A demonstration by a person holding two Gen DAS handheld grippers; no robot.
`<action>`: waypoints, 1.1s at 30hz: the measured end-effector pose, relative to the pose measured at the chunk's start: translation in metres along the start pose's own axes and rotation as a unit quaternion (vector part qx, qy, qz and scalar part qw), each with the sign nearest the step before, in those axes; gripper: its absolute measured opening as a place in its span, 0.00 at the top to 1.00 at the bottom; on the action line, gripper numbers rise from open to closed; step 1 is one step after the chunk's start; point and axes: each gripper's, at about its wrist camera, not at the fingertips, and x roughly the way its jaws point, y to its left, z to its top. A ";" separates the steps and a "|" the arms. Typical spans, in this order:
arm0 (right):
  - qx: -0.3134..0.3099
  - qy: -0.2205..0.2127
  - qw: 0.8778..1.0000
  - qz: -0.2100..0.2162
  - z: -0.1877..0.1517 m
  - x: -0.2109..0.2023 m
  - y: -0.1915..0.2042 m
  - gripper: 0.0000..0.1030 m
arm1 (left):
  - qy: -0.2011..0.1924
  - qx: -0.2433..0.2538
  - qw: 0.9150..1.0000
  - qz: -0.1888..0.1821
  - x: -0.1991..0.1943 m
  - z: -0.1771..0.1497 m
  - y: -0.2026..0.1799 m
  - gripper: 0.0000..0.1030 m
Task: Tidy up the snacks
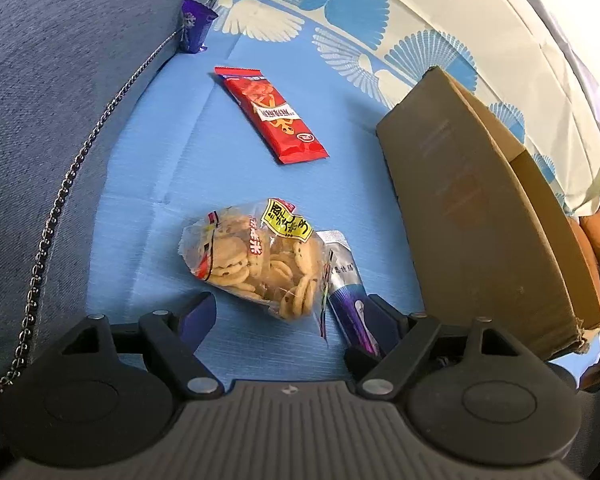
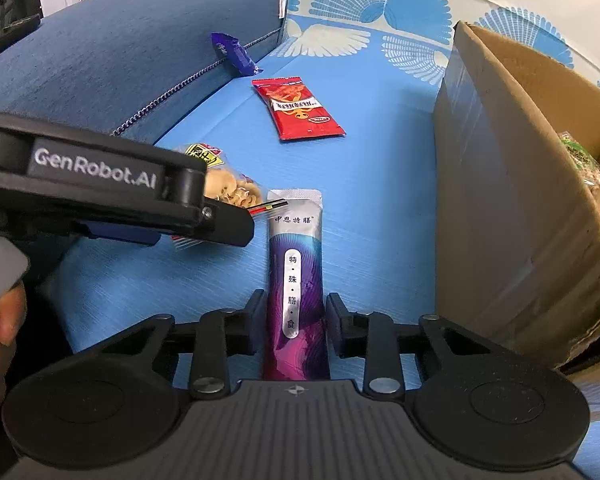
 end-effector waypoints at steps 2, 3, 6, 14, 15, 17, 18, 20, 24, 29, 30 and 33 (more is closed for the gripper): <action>0.001 -0.003 1.000 -0.002 0.001 -0.001 0.000 0.71 | -0.002 0.002 1.000 0.001 0.000 0.000 -0.001 0.18; 0.002 -0.006 1.000 -0.005 0.001 -0.003 0.000 0.72 | -0.003 0.002 1.000 0.002 0.000 -0.001 -0.001 0.18; 0.004 -0.011 1.000 -0.015 0.003 -0.007 0.000 0.72 | -0.006 0.002 1.000 0.004 0.000 -0.001 -0.001 0.18; -0.002 0.006 1.000 -0.028 0.001 -0.002 0.000 0.74 | -0.011 0.013 1.000 0.014 0.002 -0.002 -0.005 0.18; -0.001 0.006 1.000 -0.028 0.001 -0.003 0.000 0.74 | -0.011 0.015 1.000 0.016 0.002 -0.002 -0.006 0.18; 0.001 0.006 1.000 -0.027 0.001 -0.003 0.000 0.74 | -0.012 0.019 1.000 0.018 0.002 -0.002 -0.007 0.18; 0.001 0.006 1.000 -0.027 0.001 -0.003 0.000 0.74 | -0.012 0.020 1.000 0.018 0.002 -0.003 -0.008 0.18; 0.000 0.006 1.000 -0.027 0.001 -0.003 0.000 0.74 | -0.012 0.021 1.000 0.019 0.002 -0.003 -0.008 0.18; 0.000 0.006 1.000 -0.027 0.001 -0.002 0.000 0.74 | -0.012 0.021 1.000 0.019 0.002 -0.003 -0.008 0.18; 0.000 0.006 1.000 -0.027 0.001 -0.003 0.000 0.74 | -0.012 0.021 1.000 0.019 0.002 -0.003 -0.008 0.18; 0.000 0.006 1.000 -0.027 0.001 -0.003 0.000 0.74 | -0.012 0.021 1.000 0.019 0.002 -0.003 -0.008 0.19; 0.000 0.006 1.000 -0.027 0.001 -0.003 0.000 0.74 | -0.013 0.021 1.000 0.019 0.002 -0.003 -0.008 0.19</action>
